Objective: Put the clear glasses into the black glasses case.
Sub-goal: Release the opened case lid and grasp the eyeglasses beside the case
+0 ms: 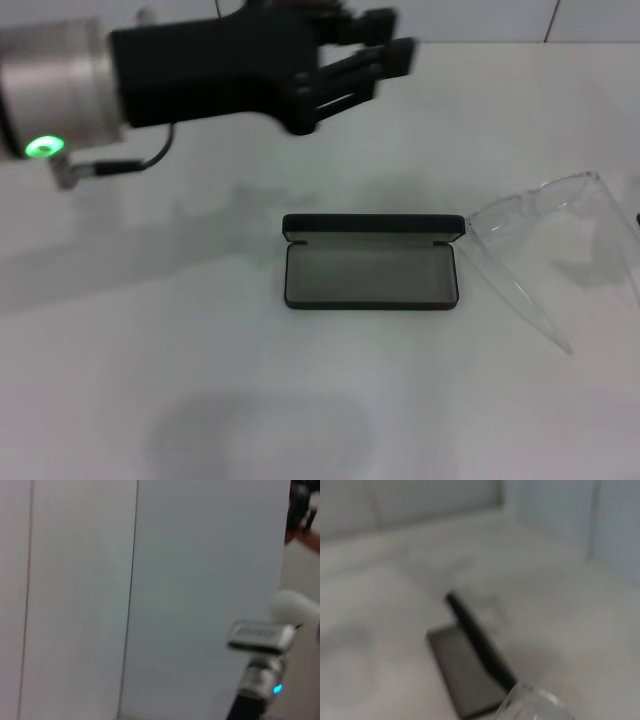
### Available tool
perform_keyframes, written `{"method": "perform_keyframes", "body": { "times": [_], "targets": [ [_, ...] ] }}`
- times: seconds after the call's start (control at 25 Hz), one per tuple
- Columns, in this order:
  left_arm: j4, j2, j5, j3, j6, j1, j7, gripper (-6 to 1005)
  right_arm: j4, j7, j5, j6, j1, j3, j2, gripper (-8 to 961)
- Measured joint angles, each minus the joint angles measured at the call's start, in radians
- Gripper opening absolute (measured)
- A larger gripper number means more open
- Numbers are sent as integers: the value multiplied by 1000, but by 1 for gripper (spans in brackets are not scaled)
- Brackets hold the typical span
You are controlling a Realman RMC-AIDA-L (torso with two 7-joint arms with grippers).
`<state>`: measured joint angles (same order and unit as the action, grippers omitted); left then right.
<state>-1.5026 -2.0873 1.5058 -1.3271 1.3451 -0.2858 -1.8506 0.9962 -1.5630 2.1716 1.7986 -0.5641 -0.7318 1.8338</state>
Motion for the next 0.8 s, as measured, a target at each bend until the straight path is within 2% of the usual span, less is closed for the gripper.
{"method": "perform_keyframes", "body": {
  "times": [0.04, 0.08, 0.24, 0.32, 0.52, 0.72, 0.8],
  "targets": [
    [45, 0, -31, 25, 33, 2, 22, 310, 2, -11, 20, 4, -21, -22, -9, 850],
    [166, -1, -111, 76, 116, 14, 108, 301, 17, -32, 62, 12, -53, -60, -17, 847],
    [322, 1, -163, 137, 216, 32, 281, 280, 74, -107, 225, 34, -161, -176, -26, 832],
    [394, 1, -174, 181, 256, 29, 342, 277, 83, -126, 316, 40, -223, -213, -16, 827],
    [524, 2, -182, 272, 312, 25, 400, 269, 144, -120, 395, 13, -296, -291, 16, 821],
    [608, 1, -187, 289, 353, 33, 467, 261, 167, -111, 401, -45, -349, -395, 29, 817],
    [628, 2, -188, 290, 357, 31, 481, 257, 160, -97, 410, -89, -357, -436, 42, 815]
  ]
}}
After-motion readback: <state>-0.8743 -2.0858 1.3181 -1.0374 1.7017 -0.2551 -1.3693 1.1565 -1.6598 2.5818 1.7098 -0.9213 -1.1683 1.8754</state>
